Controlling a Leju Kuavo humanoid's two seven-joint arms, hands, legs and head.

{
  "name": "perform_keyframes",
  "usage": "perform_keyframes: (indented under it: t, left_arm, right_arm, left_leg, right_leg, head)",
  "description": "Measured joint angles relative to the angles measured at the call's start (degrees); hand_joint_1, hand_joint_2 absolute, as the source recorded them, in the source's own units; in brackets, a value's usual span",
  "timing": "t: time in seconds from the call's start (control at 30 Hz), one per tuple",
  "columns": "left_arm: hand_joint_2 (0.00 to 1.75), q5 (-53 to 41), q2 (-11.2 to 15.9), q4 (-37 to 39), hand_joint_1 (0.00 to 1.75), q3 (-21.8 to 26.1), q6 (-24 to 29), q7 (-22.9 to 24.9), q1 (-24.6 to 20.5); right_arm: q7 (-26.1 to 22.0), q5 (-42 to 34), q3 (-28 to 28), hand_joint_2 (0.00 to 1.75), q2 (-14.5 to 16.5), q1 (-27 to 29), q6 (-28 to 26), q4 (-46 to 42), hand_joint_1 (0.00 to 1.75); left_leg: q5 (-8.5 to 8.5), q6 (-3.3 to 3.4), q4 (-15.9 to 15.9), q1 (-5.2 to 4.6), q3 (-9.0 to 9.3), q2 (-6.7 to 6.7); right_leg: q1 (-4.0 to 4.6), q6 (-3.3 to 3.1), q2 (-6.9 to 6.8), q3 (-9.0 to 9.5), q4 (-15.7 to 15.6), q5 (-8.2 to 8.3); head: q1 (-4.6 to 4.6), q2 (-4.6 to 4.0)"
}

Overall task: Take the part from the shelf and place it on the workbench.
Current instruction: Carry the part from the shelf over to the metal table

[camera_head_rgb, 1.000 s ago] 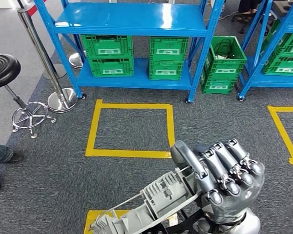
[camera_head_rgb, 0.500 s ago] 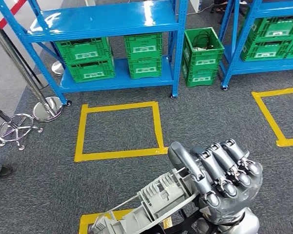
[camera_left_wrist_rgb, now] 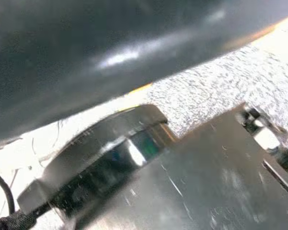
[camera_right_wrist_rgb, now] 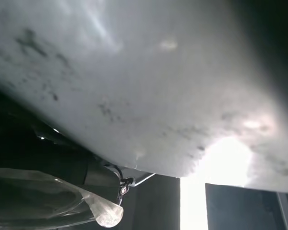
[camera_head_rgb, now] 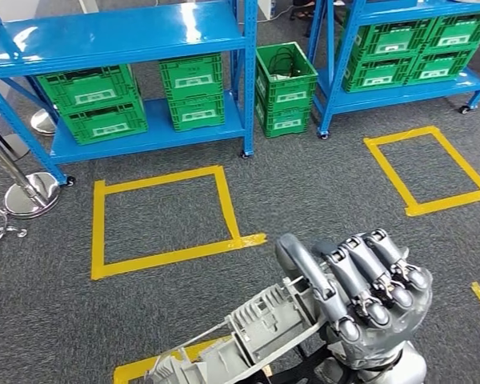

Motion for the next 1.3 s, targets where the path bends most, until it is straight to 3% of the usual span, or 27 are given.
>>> perform_keyframes:
  t: [0.07,0.1,0.13,0.2,0.27,0.3,0.37,0.43,0.47,0.5,0.57,0.63,0.7,0.73,0.8,0.87,0.9,0.93,1.0,1.07,1.13,1.17,1.2,1.23,1.3]
  left_arm:
    - [0.0,0.2,0.1,0.0,0.0,0.1,-0.1,-0.2,0.3]
    - [0.0,0.3,0.2,0.1,0.0,0.1,-0.3,-0.3,0.4]
    - [0.0,0.4,0.3,0.1,0.0,0.2,-0.5,-0.5,0.4]
    - [0.0,0.5,0.6,0.1,0.0,0.3,-1.5,-0.8,0.2]
    - [0.0,0.7,1.3,0.2,0.0,0.4,-2.6,-1.0,-0.2]
    - [0.0,0.9,1.6,0.2,0.0,0.6,-3.0,-1.2,-0.4]
    - [0.0,1.1,2.2,0.3,0.0,0.9,-3.7,-1.5,-0.6]
    - [0.0,1.1,2.7,0.3,0.0,1.1,-4.0,-1.6,-0.9]
    - [0.0,1.1,2.8,0.3,0.0,1.2,-4.1,-1.6,-1.0]
    - [0.0,1.1,3.0,0.3,0.0,1.2,-4.3,-1.6,-1.0]
    - [0.0,1.0,3.2,0.3,0.0,1.2,-4.4,-1.6,-0.9]
    - [0.0,1.0,3.3,0.3,0.0,1.2,-4.4,-1.6,-0.8]
    - [0.0,1.0,3.3,0.3,0.0,1.2,-4.4,-1.6,-0.8]
    - [0.0,1.0,3.3,0.3,0.0,1.2,-4.4,-1.6,-0.8]
    - [0.0,1.0,3.5,0.3,0.0,1.2,-4.4,-1.6,-0.8]
    - [0.0,0.9,3.8,0.4,0.0,1.2,-4.4,-1.6,-1.0]
    - [0.0,0.9,3.8,0.4,0.0,1.2,-4.4,-1.5,-1.1]
    - [0.0,0.8,3.7,0.4,0.0,1.2,-4.4,-1.5,-1.1]
    - [0.0,0.5,3.7,0.4,0.0,1.2,-4.4,-1.3,-1.2]
    - [0.0,0.3,3.7,0.5,0.0,1.3,-4.4,-0.9,-1.2]
    - [0.0,0.2,3.7,0.5,0.0,1.2,-4.4,-0.7,-1.1]
    - [0.0,0.1,3.6,0.5,0.0,1.2,-4.4,-0.6,-1.1]
    - [0.0,0.0,3.5,0.5,0.0,1.2,-4.5,-0.6,-1.2]
    - [0.0,0.0,3.4,0.5,0.0,1.3,-4.5,-0.6,-1.3]
    - [0.0,-0.1,3.3,0.5,0.0,1.2,-4.5,-0.6,-1.6]
  right_arm:
    - [-0.2,0.0,0.0,1.75,0.0,-0.1,0.0,0.1,1.75]
    - [-0.3,0.0,0.0,1.75,0.0,-0.1,0.0,0.1,1.75]
    - [-0.4,0.0,0.0,1.75,0.0,-0.1,0.0,0.2,1.75]
    - [-0.6,0.0,0.1,1.75,0.0,-0.5,0.0,0.3,1.75]
    - [-0.7,0.0,0.3,1.75,0.0,-1.2,0.0,0.6,1.75]
    - [-0.8,0.0,0.5,1.75,0.1,-1.5,0.0,0.8,1.75]
    - [-0.9,0.0,0.8,1.75,0.2,-1.9,0.0,1.2,1.75]
    - [-1.0,0.0,1.0,1.75,0.3,-2.1,0.0,1.5,1.75]
    - [-1.0,0.0,1.0,1.75,0.4,-2.3,0.0,1.7,1.75]
    - [-1.0,0.0,1.1,1.75,0.5,-2.4,0.0,1.8,1.75]
    - [-1.0,0.0,1.1,1.75,0.6,-2.5,0.0,2.1,1.75]
    - [-1.1,0.0,1.2,1.75,0.6,-2.5,0.0,2.2,1.75]
    - [-1.1,0.0,1.2,1.75,0.6,-2.5,0.0,2.2,1.75]
    - [-1.1,0.0,1.2,1.75,0.6,-2.5,0.0,2.3,1.75]
    - [-1.1,0.0,1.2,1.75,0.7,-2.5,0.0,2.4,1.75]
    - [-1.1,0.0,1.3,1.75,0.8,-2.5,0.0,2.5,1.75]
    - [-1.2,0.0,1.3,1.75,0.8,-2.4,0.0,2.5,1.75]
    - [-1.3,0.0,1.3,1.75,0.8,-2.3,0.0,2.5,1.75]
    - [-1.4,0.0,1.2,1.75,0.8,-2.1,0.0,2.4,1.75]
    - [-1.6,0.0,1.2,1.75,0.8,-1.9,0.0,2.3,1.75]
    - [-1.7,0.0,1.1,1.75,0.8,-1.6,0.0,2.2,1.75]
    - [-1.8,0.0,1.0,1.75,0.8,-1.5,0.0,2.2,1.75]
    - [-1.9,0.0,1.0,1.75,0.8,-1.4,0.0,2.2,1.75]
    - [-2.0,0.0,0.9,1.75,0.8,-1.4,0.0,2.1,1.75]
    - [-2.1,0.0,0.9,1.75,0.8,-1.5,0.0,2.0,1.75]
  left_leg:
    - [0.06,0.05,0.0,-0.09,-0.2,1.74]
    - [0.05,0.04,0.1,-0.11,-0.26,2.6]
    - [0.02,-0.01,0.1,-0.11,-0.3,3.39]
    - [-0.17,-0.31,0.5,-0.15,-0.35,4.67]
    - [-0.53,-0.99,1.1,-0.43,-0.48,5.56]
    - [-0.6,-1.33,1.4,-0.57,-0.53,5.93]
    - [-0.59,-1.9,1.5,-0.63,-0.61,6.63]
    - [-1.91,-2.55,2.9,-0.4,-1.1,5.29]
    - [-3.61,-2.88,5.2,-0.24,-1.99,3.97]
    - [-5.76,-3.13,8.7,-0.08,-3.34,2.55]
    - [-9.4,-3.34,16.3,0.06,-6.39,1.4]
    - [-10.51,-3.37,19.4,0.07,-7.68,1.29]
    - [-10.5,-3.36,19.6,0.07,-7.74,1.29]
    - [-10.3,-3.34,19.6,0.07,-7.68,1.28]
    - [-5.98,-2.8,10.8,0.2,-3.48,-0.79]
    - [-2.01,-2.2,1.9,0.2,0.67,-2.87]
    - [-2.04,-2.0,1.4,0.2,0.74,-2.79]
    - [-1.81,-1.72,1.2,0.22,0.74,-2.19]
    - [-1.33,-1.04,0.7,0.37,0.73,-0.77]
    - [-1.2,-0.69,0.6,0.23,0.56,0.79]
    - [-1.21,-0.64,0.7,0.02,0.41,2.46]
    - [-1.23,-0.64,0.7,-0.07,0.38,3.25]
    - [-1.26,-0.65,0.8,-0.15,0.4,3.97]
    - [-1.32,-0.7,0.8,-0.22,0.45,4.58]
    - [-1.52,-1.02,1.0,-0.56,0.48,5.57]
  right_leg:
    - [-0.23,0.56,-1.4,-2.75,6.5,-2.92]
    - [-0.31,0.77,-1.69,-3.12,7.8,-3.0]
    - [-0.39,0.92,-2.0,-2.35,6.9,-2.06]
    - [-0.45,0.96,-3.68,1.91,0.0,1.01]
    - [-0.28,0.15,-5.18,5.46,-5.9,2.53]
    - [-0.14,-0.37,-5.41,5.97,-6.7,2.53]
    - [-0.07,-1.38,-4.38,5.76,-6.7,2.82]
    - [-0.27,-2.16,-3.52,5.47,-6.9,3.24]
    - [-0.41,-2.52,-3.06,5.33,-7.0,3.47]
    - [-0.44,-2.74,-2.56,5.14,-7.0,3.62]
    - [-0.43,-2.95,-1.42,4.79,-6.9,3.86]
    - [-0.4,-2.96,-0.81,4.66,-6.9,3.96]
    - [-0.4,-2.96,-0.73,4.65,-6.9,3.98]
    - [-0.4,-2.94,-0.53,4.63,-6.9,4.01]
    - [-0.43,-2.47,1.43,4.36,-6.8,4.36]
    - [-0.61,-1.53,3.79,3.76,-6.8,4.97]
    - [-0.63,-1.02,4.39,3.38,-6.8,5.24]
    - [-0.67,-0.69,4.09,3.03,-6.8,5.23]
    - [-0.5,-0.29,1.58,1.31,-4.0,3.39]
    - [-0.4,-0.1,-1.07,-1.99,3.0,-0.39]
    - [-0.4,0.06,-1.59,-4.42,8.8,-2.45]
    - [-0.39,0.04,-1.72,-4.12,8.8,-1.99]
    - [-0.37,-0.07,-2.02,-2.58,6.5,-0.61]
    - [-0.3,-0.26,-2.66,-0.18,2.6,1.16]
    - [0.12,-0.83,-4.74,4.22,-4.7,3.07]
  head:
    - [0.15,0.0]
    - [0.15,0.0]
    - [0.15,0.0]
    - [0.16,0.0]
    - [0.17,0.0]
    - [0.14,0.0]
    - [0.1,0.0]
    - [-0.05,0.0]
    - [-0.24,0.0]
    - [-0.42,0.0]
    - [-0.62,0.0]
    - [-0.64,0.0]
    - [-0.64,0.0]
    - [-0.63,0.0]
    - [-0.68,0.0]
    - [-0.7,0.0]
    - [-0.69,0.0]
    - [-0.67,0.0]
    - [-0.32,0.0]
    - [0.05,0.0]
    - [0.09,0.0]
    - [0.09,0.0]
    - [0.09,0.0]
    - [0.09,0.0]
    - [0.07,0.0]
